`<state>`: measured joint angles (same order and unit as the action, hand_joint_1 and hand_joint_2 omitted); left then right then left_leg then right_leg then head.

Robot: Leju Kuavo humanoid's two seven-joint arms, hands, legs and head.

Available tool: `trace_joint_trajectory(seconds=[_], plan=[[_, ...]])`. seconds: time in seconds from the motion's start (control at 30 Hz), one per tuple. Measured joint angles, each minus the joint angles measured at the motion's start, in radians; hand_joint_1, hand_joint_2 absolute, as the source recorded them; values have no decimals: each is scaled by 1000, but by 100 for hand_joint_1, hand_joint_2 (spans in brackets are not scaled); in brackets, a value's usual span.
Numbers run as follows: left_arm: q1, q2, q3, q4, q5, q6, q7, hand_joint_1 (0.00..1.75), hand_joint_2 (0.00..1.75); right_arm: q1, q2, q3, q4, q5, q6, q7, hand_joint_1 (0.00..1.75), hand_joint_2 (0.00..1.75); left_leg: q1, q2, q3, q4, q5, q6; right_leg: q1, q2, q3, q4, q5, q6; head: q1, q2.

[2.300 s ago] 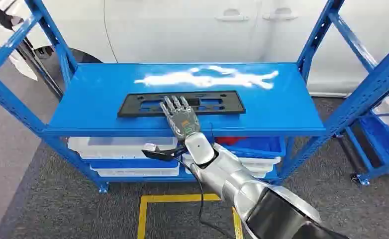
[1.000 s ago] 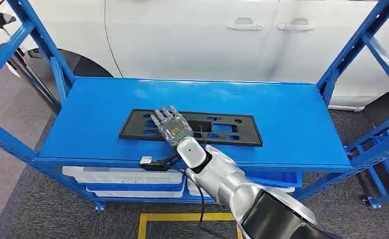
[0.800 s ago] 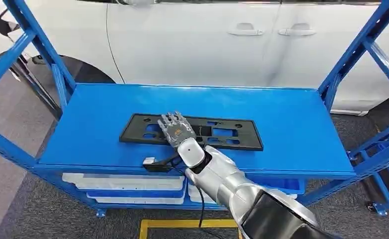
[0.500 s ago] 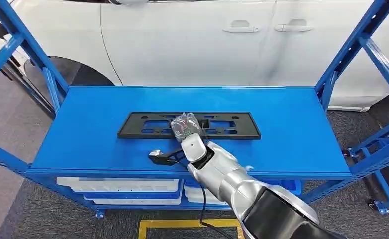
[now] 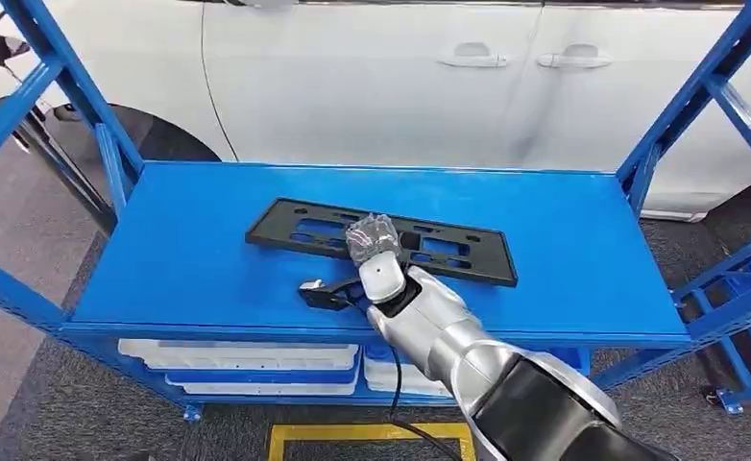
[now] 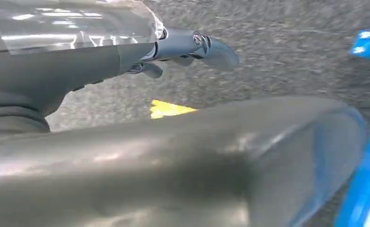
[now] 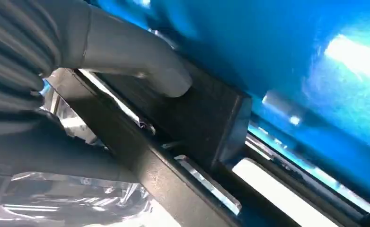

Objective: Take the parts from the cabinet and place them on the table.

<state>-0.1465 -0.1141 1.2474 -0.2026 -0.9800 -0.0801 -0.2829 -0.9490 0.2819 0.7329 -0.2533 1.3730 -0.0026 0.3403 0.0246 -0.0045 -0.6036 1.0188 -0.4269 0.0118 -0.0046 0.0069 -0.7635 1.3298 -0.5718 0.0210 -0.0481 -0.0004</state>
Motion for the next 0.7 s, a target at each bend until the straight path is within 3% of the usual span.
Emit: trace_joint_trajectory(seconds=[0.03,0.07,0.13,0.17,0.2,0.3,0.37,0.4,0.47,0.5,0.53,0.57,0.6,0.67,0.7], plan=[[0,0,0,0,0,-2,-13,0,175,0,-2,-8,0,-10,-12,-7,175,175,0,0,1,0,0,0,-1,0,-6,8,10,1,0,0],[0,0,-1,0,0,-2,-20,0,175,0,-4,-18,-1,-19,-26,-13,175,175,0,-1,1,0,0,-1,-2,-1,11,-30,40,-1,0,0],[0,0,-3,0,0,0,-28,0,175,-5,-5,-39,-11,-43,-59,-32,175,175,0,-2,5,0,-2,-4,-2,-1,96,-204,127,-10,0,0],[0,0,-5,0,0,5,-31,0,175,-10,-5,-54,-17,-59,-87,-46,175,175,0,-2,5,0,-3,-7,0,-1,136,-287,155,-17,0,0],[-1,0,-7,0,0,11,-33,0,175,-16,-5,-75,-24,-72,-120,-60,175,175,-7,-1,-1,4,-5,-14,7,-2,143,-307,144,-18,0,0],[0,1,-8,0,1,19,-36,0,175,-29,-7,-126,-54,-107,-234,-110,175,175,-3,-1,1,-2,-3,-32,12,0,137,-305,144,-29,0,0],[0,4,-8,0,4,19,-51,0,175,-32,-10,-158,-99,-131,-345,-152,175,175,0,1,-5,16,-19,-42,3,-1,148,-322,152,-42,0,0],[0,4,-8,0,4,16,-57,0,175,-30,-13,-180,-140,-147,-441,-195,175,175,0,1,-27,65,-52,-45,2,-3,149,-322,151,-50,0,0],[2,4,-10,0,4,8,-64,0,175,15,-31,-234,-302,-206,-591,-321,175,175,1,1,-100,223,-129,-51,5,-5,150,-322,148,-54,0,0],[3,5,-12,0,3,5,-66,0,175,55,-49,-274,-448,-245,-651,-393,175,175,1,1,-138,298,-153,-54,8,-7,151,-320,145,-57,0,0],[5,5,-13,0,3,3,-67,0,175,84,-58,-304,-560,-255,-675,-419,175,175,1,1,-150,321,-147,-54,8,-9,153,-319,142,-56,0,0],[8,5,-13,0,2,3,-67,0,175,108,-67,-329,-663,-258,-644,-422,175,175,1,1,-139,295,-119,-53,8,-9,158,-318,138,-55,0,0],[10,6,-14,0,2,2,-67,0,175,128,-75,-351,-749,-261,-613,-429,175,175,1,1,-106,227,-72,-51,8,-9,165,-316,133,-53,0,0],[10,7,-15,0,1,2,-68,0,175,174,-82,-395,-888,-348,-629,-537,175,175,1,1,-24,47,16,-44,7,-8,174,-309,121,-46,0,0],[9,7,-15,0,2,1,-68,0,175,215,-86,-417,-976,-451,-638,-650,175,175,-5,-1,-5,29,-4,-41,14,-8,170,-306,117,-39,0,0]])
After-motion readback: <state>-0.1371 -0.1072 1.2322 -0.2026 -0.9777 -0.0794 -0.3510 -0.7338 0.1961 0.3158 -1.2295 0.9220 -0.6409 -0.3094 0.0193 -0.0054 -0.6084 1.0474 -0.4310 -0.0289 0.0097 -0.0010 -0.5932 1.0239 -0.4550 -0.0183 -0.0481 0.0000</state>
